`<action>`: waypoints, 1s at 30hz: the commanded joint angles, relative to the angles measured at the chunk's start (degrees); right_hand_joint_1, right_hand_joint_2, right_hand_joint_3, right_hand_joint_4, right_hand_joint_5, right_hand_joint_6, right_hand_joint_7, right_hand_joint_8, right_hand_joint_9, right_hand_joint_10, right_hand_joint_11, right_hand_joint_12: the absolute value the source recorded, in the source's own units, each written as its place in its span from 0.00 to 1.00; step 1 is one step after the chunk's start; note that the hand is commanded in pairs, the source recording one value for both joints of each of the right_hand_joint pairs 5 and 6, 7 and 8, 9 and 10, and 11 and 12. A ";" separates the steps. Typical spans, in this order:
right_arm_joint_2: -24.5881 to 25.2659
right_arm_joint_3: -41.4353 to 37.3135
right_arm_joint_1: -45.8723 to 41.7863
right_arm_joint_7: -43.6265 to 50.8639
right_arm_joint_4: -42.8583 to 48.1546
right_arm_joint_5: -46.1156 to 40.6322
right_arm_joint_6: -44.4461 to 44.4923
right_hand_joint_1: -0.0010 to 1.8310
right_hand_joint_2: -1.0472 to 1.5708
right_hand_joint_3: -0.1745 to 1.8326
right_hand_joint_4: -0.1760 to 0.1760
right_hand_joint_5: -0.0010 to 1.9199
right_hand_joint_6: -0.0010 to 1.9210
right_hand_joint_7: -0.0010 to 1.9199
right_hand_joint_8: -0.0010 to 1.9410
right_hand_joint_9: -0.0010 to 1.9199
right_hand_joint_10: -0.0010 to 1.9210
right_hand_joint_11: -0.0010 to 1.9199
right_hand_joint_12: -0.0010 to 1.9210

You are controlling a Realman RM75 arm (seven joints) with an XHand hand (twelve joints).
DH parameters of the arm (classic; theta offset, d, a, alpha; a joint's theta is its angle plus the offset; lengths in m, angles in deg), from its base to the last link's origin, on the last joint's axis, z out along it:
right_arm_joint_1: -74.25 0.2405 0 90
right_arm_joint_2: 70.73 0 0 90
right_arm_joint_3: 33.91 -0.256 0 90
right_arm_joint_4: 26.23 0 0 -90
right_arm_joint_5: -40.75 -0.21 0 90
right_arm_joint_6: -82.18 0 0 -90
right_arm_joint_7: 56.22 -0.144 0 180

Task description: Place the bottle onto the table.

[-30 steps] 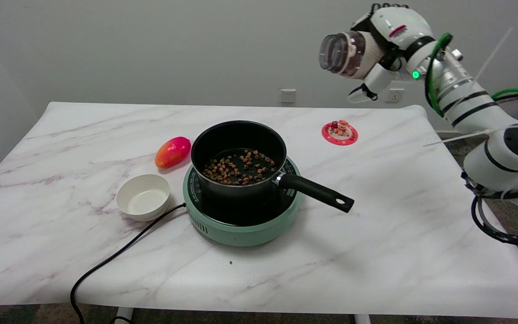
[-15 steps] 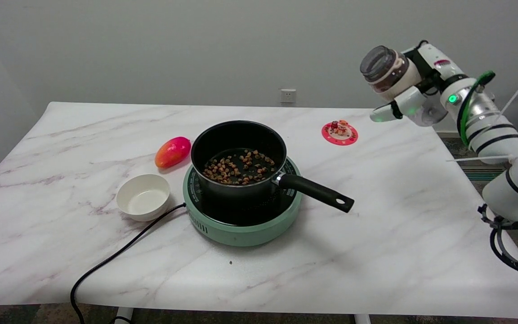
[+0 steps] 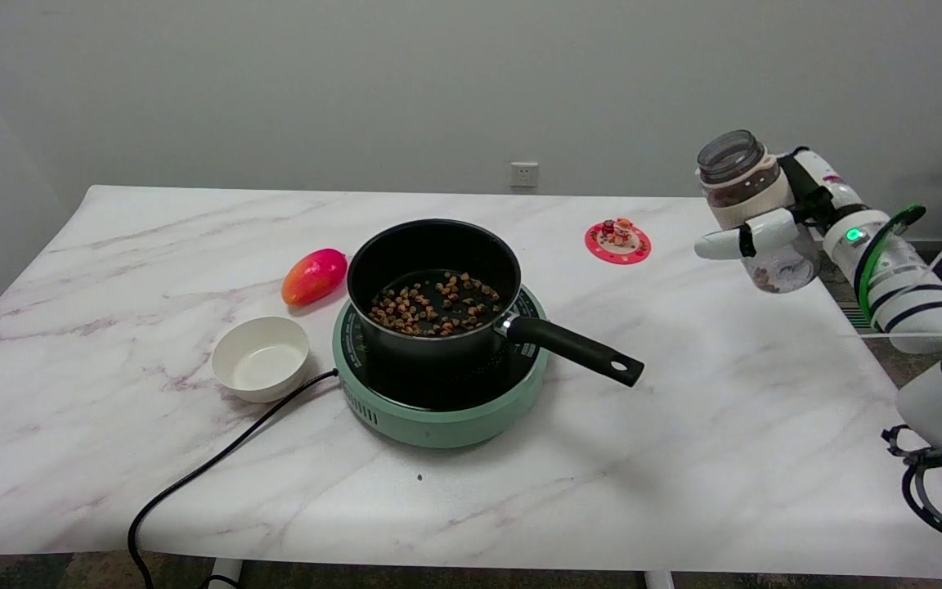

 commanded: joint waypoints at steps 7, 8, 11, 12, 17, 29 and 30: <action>3.41 -0.31 13.40 17.87 -42.38 -36.61 47.14 0.72 0.90 0.32 0.50 1.00 1.00 1.00 0.99 0.74 0.74 0.65 0.65; 2.88 2.22 16.27 20.75 -46.02 -40.30 52.09 0.72 0.91 0.32 0.50 1.00 1.00 1.00 0.99 0.74 0.74 0.66 0.65; 2.24 7.74 22.59 23.88 -55.45 -45.46 60.31 0.73 0.91 0.32 0.50 1.00 1.00 1.00 0.99 0.74 0.74 0.65 0.65; 2.16 8.38 23.73 23.90 -56.46 -45.62 60.82 0.73 0.91 0.32 0.50 1.00 1.00 1.00 0.99 0.74 0.74 0.65 0.65; 2.02 8.81 27.23 24.60 -58.85 -45.70 62.07 0.73 0.91 0.32 0.50 1.00 1.00 1.00 0.99 0.74 0.74 0.65 0.65; 3.25 19.62 31.65 26.35 -69.16 -58.69 69.69 0.74 0.89 0.33 0.50 1.00 1.00 1.00 0.99 0.74 0.74 0.66 0.66; 3.70 20.13 31.38 26.35 -69.61 -59.79 69.91 0.74 0.89 0.33 0.50 1.00 1.00 1.00 0.99 0.74 0.74 0.66 0.66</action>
